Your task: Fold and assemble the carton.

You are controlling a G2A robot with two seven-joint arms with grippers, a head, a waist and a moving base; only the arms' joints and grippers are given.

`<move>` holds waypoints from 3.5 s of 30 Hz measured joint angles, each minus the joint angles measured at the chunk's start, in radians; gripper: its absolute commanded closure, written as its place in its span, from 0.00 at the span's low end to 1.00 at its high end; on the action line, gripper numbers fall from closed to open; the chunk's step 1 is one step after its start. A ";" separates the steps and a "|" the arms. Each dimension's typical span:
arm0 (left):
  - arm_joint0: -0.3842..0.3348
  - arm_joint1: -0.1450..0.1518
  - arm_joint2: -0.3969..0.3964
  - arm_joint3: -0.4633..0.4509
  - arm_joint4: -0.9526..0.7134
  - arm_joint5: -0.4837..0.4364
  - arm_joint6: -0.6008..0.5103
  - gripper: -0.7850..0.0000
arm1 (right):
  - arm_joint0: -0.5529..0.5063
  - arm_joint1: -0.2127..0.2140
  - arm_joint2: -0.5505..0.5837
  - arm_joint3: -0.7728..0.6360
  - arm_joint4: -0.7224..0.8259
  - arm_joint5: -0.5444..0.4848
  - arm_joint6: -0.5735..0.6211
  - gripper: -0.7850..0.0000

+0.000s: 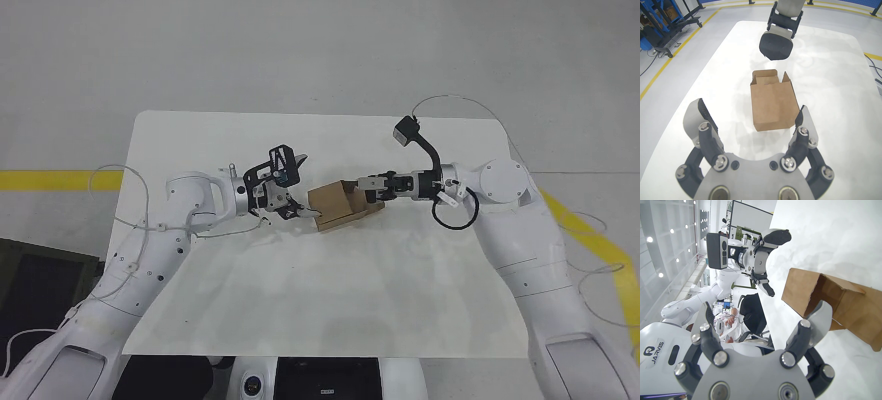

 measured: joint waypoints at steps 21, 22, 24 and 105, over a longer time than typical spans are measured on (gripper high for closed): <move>0.151 0.026 -0.068 -0.139 -0.059 -0.005 -0.105 0.00 | -0.048 0.024 0.034 -0.052 -0.119 0.094 -0.051 1.00; 0.157 0.024 -0.058 -0.143 -0.051 0.004 -0.108 0.00 | -0.062 0.030 0.048 -0.063 -0.140 0.117 -0.053 1.00; 0.160 0.020 -0.044 -0.140 -0.047 0.016 -0.106 0.00 | -0.084 0.040 0.068 -0.081 -0.165 0.150 -0.051 1.00; 0.022 -0.056 0.050 0.088 0.168 -0.028 0.066 0.00 | -0.024 0.037 -0.083 0.042 -0.260 0.239 -0.144 1.00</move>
